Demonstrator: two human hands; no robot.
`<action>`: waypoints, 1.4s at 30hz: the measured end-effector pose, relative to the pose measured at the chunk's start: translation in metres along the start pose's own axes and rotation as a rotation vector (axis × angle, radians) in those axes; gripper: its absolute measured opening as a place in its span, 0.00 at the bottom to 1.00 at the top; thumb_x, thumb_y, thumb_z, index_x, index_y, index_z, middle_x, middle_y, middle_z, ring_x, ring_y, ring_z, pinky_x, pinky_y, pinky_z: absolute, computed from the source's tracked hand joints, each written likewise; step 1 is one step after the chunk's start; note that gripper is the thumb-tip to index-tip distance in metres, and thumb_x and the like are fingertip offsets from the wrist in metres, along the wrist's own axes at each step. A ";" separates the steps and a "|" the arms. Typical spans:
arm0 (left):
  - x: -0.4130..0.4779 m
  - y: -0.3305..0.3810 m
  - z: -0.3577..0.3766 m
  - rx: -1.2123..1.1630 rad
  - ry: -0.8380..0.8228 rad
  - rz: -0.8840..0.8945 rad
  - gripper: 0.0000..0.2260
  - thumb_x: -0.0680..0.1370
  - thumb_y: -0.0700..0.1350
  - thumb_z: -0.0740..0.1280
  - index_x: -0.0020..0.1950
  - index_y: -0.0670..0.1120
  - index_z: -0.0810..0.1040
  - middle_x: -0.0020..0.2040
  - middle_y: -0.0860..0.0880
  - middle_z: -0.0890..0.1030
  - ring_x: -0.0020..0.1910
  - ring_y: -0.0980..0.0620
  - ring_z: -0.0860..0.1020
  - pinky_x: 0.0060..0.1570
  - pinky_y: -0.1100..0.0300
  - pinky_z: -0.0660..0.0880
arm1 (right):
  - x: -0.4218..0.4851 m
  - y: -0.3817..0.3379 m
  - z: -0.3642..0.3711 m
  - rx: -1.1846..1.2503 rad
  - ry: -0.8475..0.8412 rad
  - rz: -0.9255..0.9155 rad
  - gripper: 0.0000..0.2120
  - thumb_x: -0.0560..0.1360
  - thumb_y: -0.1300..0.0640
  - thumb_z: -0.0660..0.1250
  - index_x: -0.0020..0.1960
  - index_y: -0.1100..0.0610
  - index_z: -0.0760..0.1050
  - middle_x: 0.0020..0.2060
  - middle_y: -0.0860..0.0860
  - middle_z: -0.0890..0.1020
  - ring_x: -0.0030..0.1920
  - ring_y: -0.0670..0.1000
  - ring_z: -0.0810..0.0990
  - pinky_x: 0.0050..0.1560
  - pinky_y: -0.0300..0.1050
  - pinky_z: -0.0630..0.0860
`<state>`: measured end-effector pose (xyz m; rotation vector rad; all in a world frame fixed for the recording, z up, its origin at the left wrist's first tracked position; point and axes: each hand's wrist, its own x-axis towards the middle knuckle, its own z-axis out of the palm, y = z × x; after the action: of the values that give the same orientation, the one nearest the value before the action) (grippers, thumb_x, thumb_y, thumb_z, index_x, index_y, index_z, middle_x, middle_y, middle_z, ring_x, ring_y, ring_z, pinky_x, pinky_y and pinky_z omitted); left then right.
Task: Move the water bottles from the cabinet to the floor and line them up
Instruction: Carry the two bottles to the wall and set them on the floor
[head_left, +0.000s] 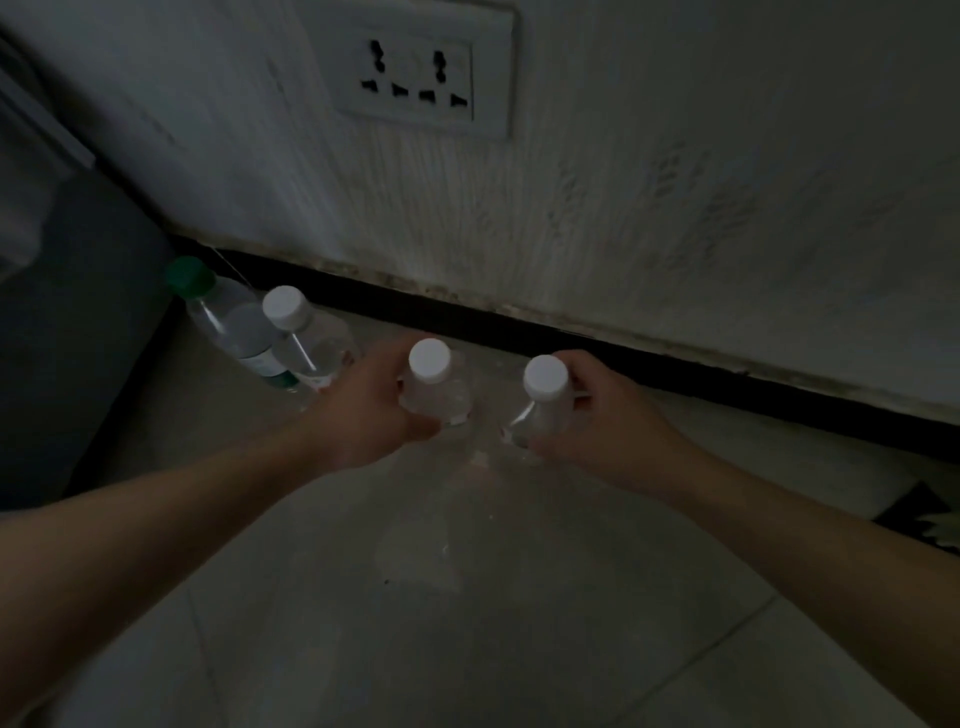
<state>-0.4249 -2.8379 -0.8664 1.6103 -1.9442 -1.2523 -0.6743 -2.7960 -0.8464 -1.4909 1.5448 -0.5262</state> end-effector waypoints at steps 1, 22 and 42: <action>0.000 0.000 -0.001 -0.006 -0.008 0.003 0.33 0.65 0.40 0.78 0.65 0.56 0.70 0.57 0.61 0.77 0.56 0.66 0.75 0.52 0.67 0.72 | -0.001 0.001 -0.001 -0.003 -0.002 -0.007 0.30 0.61 0.48 0.81 0.58 0.43 0.71 0.51 0.36 0.78 0.50 0.33 0.77 0.44 0.25 0.73; -0.005 -0.003 -0.006 -0.125 -0.041 0.032 0.37 0.64 0.35 0.79 0.66 0.58 0.68 0.62 0.61 0.75 0.62 0.65 0.74 0.60 0.67 0.70 | -0.008 0.004 0.004 -0.173 -0.003 -0.106 0.35 0.62 0.47 0.79 0.63 0.41 0.66 0.57 0.39 0.74 0.56 0.39 0.74 0.54 0.34 0.70; -0.049 0.082 -0.035 0.126 0.120 0.097 0.40 0.64 0.68 0.69 0.73 0.55 0.65 0.68 0.62 0.68 0.64 0.66 0.67 0.61 0.69 0.63 | -0.047 -0.054 -0.048 -0.374 -0.174 -0.078 0.50 0.64 0.38 0.75 0.77 0.49 0.52 0.72 0.42 0.61 0.67 0.37 0.60 0.64 0.34 0.57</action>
<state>-0.4361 -2.8094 -0.7688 1.5895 -2.0346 -0.9907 -0.6898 -2.7753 -0.7644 -1.8331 1.5065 -0.1476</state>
